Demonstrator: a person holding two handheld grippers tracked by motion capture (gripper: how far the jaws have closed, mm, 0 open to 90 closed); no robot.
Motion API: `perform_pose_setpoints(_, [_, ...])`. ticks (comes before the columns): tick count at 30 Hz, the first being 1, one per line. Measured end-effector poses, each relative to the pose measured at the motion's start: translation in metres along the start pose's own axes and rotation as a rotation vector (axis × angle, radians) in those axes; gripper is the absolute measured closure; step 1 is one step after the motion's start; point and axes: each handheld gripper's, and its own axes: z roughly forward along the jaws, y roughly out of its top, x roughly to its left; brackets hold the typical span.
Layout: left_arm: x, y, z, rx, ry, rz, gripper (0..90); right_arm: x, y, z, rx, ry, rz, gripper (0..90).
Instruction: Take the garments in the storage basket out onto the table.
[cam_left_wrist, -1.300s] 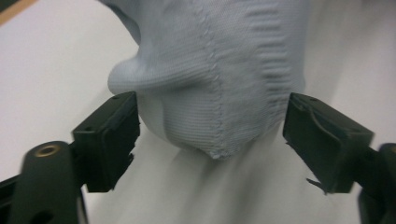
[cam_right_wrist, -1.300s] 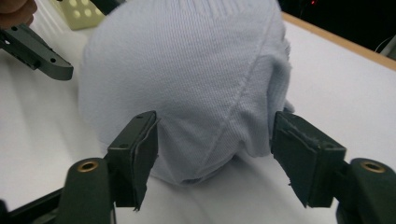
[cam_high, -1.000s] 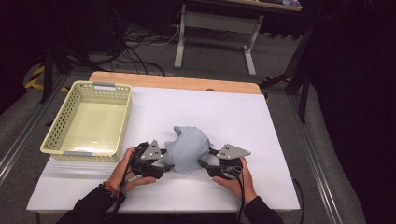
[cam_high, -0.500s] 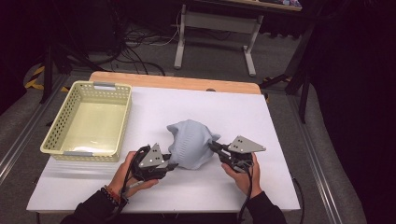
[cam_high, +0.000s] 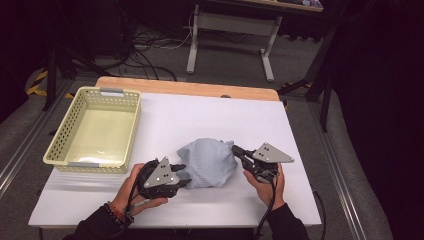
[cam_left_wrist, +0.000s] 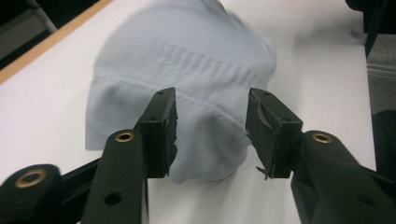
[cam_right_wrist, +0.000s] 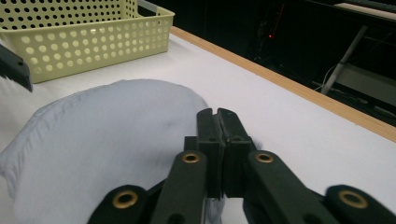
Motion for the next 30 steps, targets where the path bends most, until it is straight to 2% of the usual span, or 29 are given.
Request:
perform_pose_setpoints(1, [0.001, 0.000, -0.003, -0.005, 0.017, -0.009, 50.4, 0.000, -0.003, -0.006, 0.010, -0.018, -0.010, 84.5])
perform_pose_setpoints(4, [0.004, -0.001, -0.008, -0.002, 0.040, -0.007, 44.9, 0.000, -0.006, -0.011, 0.011, -0.020, 0.006, 77.2])
perform_pose_setpoints(6, [0.006, -0.003, -0.012, 0.000, 0.049, -0.006, 40.6, 0.003, -0.007, -0.015, 0.023, -0.008, 0.008, 71.3])
perform_pose_setpoints(8, [0.007, -0.006, -0.014, 0.009, 0.062, -0.009, 36.3, 0.010, -0.008, -0.018, 0.045, 0.001, -0.017, 68.4])
perform_pose_setpoints(11, [0.007, -0.008, -0.016, 0.014, 0.079, -0.007, 32.7, 0.018, -0.011, -0.020, 0.058, 0.027, -0.026, 67.9])
perform_pose_setpoints(12, [0.007, -0.012, -0.019, 0.020, 0.095, -0.006, 30.8, 0.029, -0.016, -0.021, 0.082, 0.059, -0.036, 64.9])
perform_pose_setpoints(13, [0.007, -0.012, -0.019, 0.020, 0.095, -0.006, 29.5, 0.029, -0.016, -0.021, 0.082, 0.059, -0.036, 64.9])
perform_pose_setpoints(14, [0.007, -0.014, -0.021, 0.026, 0.109, -0.007, 27.8, 0.037, -0.021, -0.021, 0.101, 0.081, -0.042, 59.5])
perform_pose_setpoints(17, [0.007, -0.018, -0.021, 0.035, 0.123, -0.011, 24.1, 0.051, -0.028, -0.019, 0.137, 0.100, -0.063, 49.7])
perform_pose_setpoints(19, [0.008, -0.020, -0.021, 0.043, 0.131, -0.013, 22.0, 0.057, -0.032, -0.017, 0.158, 0.101, -0.075, 42.2])
perform_pose_setpoints(21, [0.008, -0.021, -0.020, 0.046, 0.134, -0.016, 20.1, 0.062, -0.036, -0.013, 0.173, 0.122, -0.069, 35.3])
perform_pose_setpoints(24, [0.010, -0.025, -0.015, 0.059, 0.144, -0.021, 20.0, 0.070, -0.040, -0.006, 0.213, 0.102, -0.106, 26.4])
perform_pose_setpoints(26, [0.011, -0.027, -0.013, 0.069, 0.142, -0.021, 20.0, 0.072, -0.043, -0.001, 0.229, 0.101, -0.117, 25.8])
perform_pose_setpoints(30, [0.012, -0.029, -0.010, 0.079, 0.141, -0.022, 19.9, 0.073, -0.049, 0.006, 0.271, 0.061, -0.153, 33.7])
